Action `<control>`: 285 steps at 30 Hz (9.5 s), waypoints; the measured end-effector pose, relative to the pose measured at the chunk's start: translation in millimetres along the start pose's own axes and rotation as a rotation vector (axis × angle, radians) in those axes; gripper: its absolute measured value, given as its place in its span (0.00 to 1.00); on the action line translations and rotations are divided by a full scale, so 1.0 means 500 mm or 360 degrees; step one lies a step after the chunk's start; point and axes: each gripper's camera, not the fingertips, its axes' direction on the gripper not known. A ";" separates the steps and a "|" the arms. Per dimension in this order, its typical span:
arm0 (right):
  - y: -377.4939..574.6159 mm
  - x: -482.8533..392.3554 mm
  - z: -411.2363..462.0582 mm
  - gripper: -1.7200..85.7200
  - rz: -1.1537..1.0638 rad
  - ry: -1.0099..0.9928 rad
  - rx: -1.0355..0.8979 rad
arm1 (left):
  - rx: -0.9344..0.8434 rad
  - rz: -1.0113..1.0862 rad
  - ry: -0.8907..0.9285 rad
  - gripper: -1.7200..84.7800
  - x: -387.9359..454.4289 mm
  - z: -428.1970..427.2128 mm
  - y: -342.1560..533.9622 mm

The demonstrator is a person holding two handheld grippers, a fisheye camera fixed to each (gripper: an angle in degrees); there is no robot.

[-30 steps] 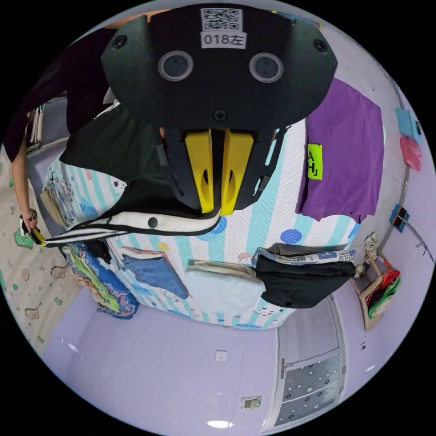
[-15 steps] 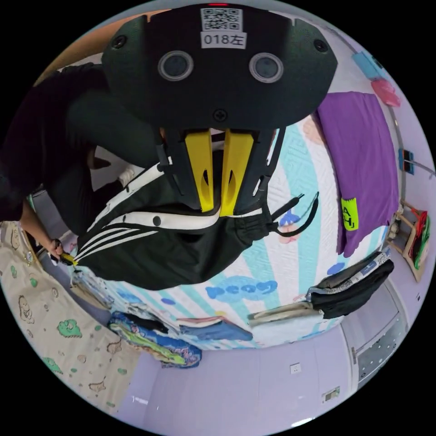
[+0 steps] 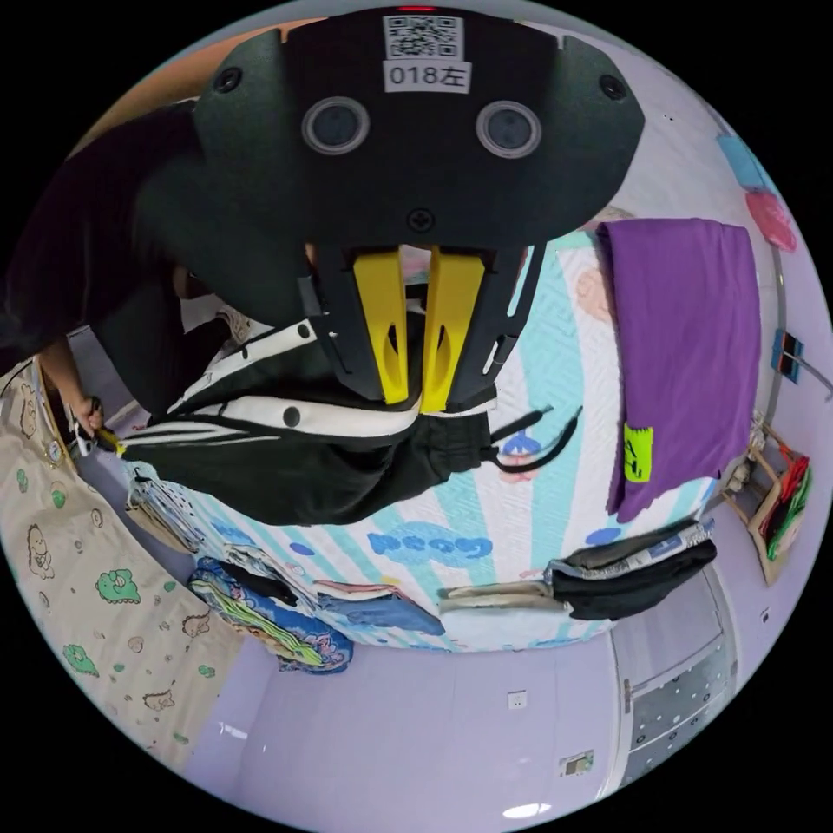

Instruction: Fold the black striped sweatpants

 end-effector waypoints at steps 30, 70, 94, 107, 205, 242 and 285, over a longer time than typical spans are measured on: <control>0.280 -0.183 -0.014 0.12 0.0124 0.0520 -0.0002 | -0.0296 0.0140 -0.0045 0.12 -0.014 -0.189 -0.021; 0.354 -1.411 0.830 0.03 -0.1927 0.0427 -0.0815 | 0.0219 -0.0087 0.0368 0.01 0.080 -0.204 -0.161; -0.021 -1.539 0.866 0.09 -0.1064 -0.0248 -0.0889 | -0.0404 0.0843 -0.0129 0.01 0.568 -0.061 -0.463; 0.125 -1.573 0.890 0.07 -0.1476 0.0018 -0.0928 | 0.0010 0.0718 0.0051 0.01 0.672 -0.127 -0.539; -0.440 -1.416 1.155 0.03 -0.0497 -0.0665 -0.1057 | 0.0093 -0.0199 -0.0255 0.10 -0.026 -0.009 -0.053; -0.198 -0.790 0.191 0.13 -0.0534 0.0377 -0.0170 | -0.0155 0.0073 -0.0415 0.01 0.157 -0.160 -0.176; 0.184 -0.586 0.128 0.14 -0.1425 0.0877 -0.0020 | 0.0075 0.0677 -0.0126 0.10 0.771 -0.231 -0.382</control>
